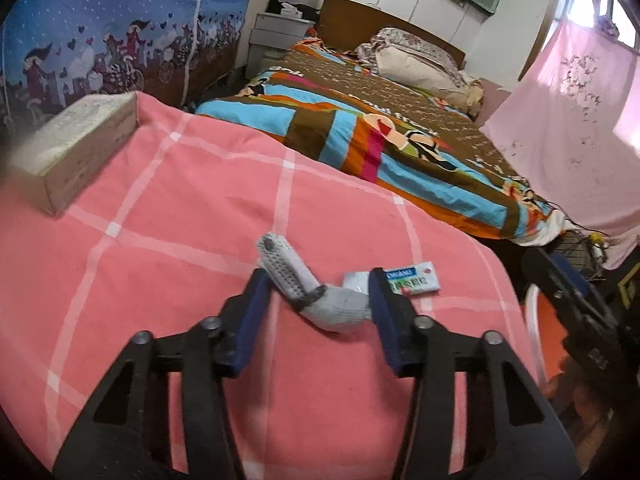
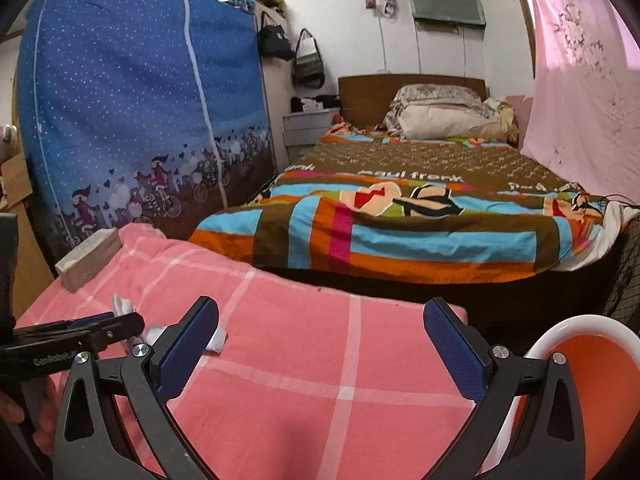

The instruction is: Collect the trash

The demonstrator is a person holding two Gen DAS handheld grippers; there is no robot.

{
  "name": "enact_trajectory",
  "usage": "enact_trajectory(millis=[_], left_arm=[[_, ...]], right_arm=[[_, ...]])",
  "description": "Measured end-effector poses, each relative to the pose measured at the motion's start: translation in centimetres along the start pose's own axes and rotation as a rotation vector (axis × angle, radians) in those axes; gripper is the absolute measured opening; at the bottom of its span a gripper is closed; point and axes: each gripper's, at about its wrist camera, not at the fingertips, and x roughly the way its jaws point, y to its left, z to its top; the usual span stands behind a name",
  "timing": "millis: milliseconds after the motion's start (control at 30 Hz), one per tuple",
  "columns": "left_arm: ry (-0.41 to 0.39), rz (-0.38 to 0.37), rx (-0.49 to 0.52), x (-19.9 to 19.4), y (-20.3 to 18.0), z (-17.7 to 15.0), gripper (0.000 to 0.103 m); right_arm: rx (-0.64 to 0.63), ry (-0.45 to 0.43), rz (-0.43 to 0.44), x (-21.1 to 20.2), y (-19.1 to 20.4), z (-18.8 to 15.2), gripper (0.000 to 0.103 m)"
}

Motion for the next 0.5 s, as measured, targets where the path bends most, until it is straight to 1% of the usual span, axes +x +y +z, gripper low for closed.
enact_trajectory(millis=[133,167,267,300,333,367,500], left_arm=[[0.003,-0.024,0.029,-0.6,-0.3,-0.2,0.039],[0.005,-0.026,0.036,-0.7,-0.3,-0.2,0.031],[0.001,-0.026,0.066,-1.3,-0.4,-0.2,0.027],[-0.001,-0.024,0.071,-1.6,-0.2,-0.3,0.022],[0.000,-0.024,0.071,-1.8,0.0,-0.4,0.010],[0.006,-0.018,0.071,-2.0,0.3,-0.4,0.004],[0.025,-0.024,0.025,-2.2,2.0,-0.8,0.004]], right_arm=[[0.016,0.042,0.017,0.7,-0.2,0.0,0.103],[0.022,0.052,0.022,0.9,-0.3,0.0,0.103],[0.045,0.082,0.062,1.3,-0.6,-0.1,0.103],[0.050,0.089,0.075,1.4,-0.6,-0.1,0.103],[0.054,0.099,0.094,1.6,-0.5,-0.1,0.103],[0.054,0.105,0.106,1.7,-0.5,-0.1,0.103],[0.026,0.135,0.184,2.7,0.8,0.4,0.103]])
